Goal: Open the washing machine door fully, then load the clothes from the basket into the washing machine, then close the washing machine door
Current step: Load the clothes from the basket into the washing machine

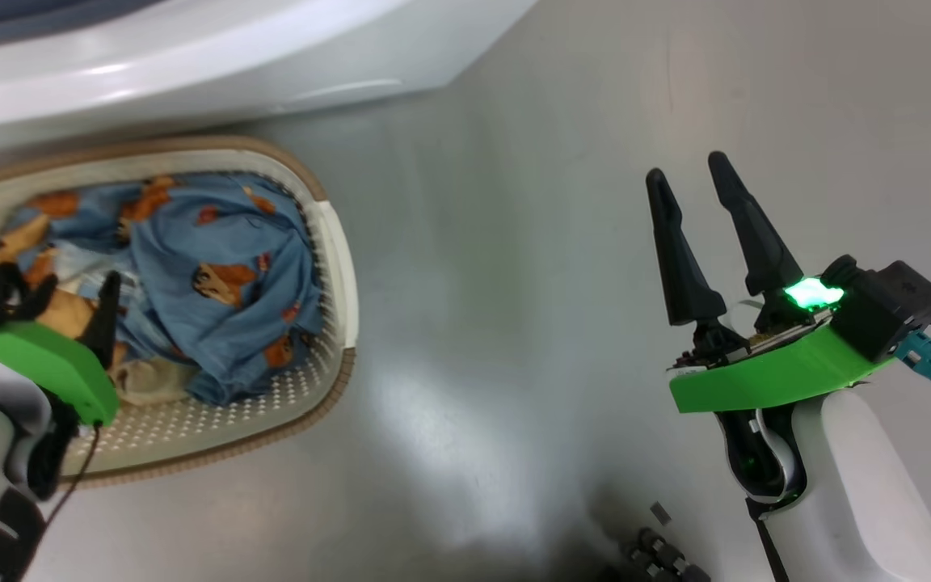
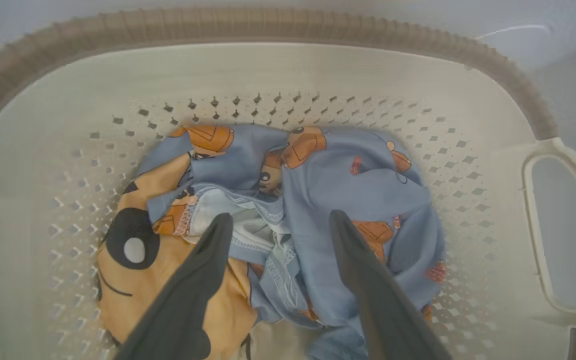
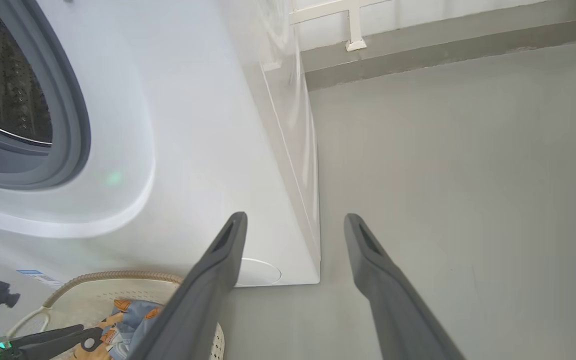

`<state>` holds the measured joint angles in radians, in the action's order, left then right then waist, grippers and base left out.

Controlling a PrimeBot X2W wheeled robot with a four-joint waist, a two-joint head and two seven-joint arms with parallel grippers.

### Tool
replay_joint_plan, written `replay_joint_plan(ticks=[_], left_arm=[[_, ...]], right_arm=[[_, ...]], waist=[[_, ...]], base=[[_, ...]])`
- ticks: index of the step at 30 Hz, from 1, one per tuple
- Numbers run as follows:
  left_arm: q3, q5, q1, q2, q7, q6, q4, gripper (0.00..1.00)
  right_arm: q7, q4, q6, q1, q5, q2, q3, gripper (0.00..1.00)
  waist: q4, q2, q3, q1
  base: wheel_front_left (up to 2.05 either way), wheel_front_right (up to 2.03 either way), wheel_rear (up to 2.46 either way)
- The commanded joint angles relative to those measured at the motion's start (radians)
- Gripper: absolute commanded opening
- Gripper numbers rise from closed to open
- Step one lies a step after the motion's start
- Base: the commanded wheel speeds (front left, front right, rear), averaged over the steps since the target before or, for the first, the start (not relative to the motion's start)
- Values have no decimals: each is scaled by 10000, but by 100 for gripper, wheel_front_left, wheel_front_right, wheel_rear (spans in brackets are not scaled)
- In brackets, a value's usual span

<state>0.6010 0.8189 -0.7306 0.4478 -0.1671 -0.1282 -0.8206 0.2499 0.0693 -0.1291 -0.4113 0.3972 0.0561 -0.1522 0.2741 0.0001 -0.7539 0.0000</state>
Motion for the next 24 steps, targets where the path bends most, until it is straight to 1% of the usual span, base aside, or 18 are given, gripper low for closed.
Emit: replay_joint_plan(ticks=[1,6,11,14,24], left_arm=[[-87,159,-265,492,-5,-24,-75,100],[450,356,-880,710,186,-24,-571,100],[788,708,-1372,836,256,-24,-909,100],[1073,848,-1604,943,498,-24,-1100,100],[1928,1282,-2163,1213,1245,-25,-1176,100]], right_arm=[[118,-334,-16,110,202,-57,-255,100],[118,-432,-16,12,485,-58,-426,100],[118,-349,-16,6,877,-58,-653,100],[118,-307,-16,-45,1064,-58,-823,100],[118,-363,-16,-100,1355,-58,-1083,100]], waist=[[444,-1,-704,0],[670,-1,-1244,0],[840,-1,-1650,0],[960,-1,-1853,0],[1266,-1,-2157,0]], base=[[0,0,0],[0,0,0],[0,0,0],[0,0,0],[0,0,0]])
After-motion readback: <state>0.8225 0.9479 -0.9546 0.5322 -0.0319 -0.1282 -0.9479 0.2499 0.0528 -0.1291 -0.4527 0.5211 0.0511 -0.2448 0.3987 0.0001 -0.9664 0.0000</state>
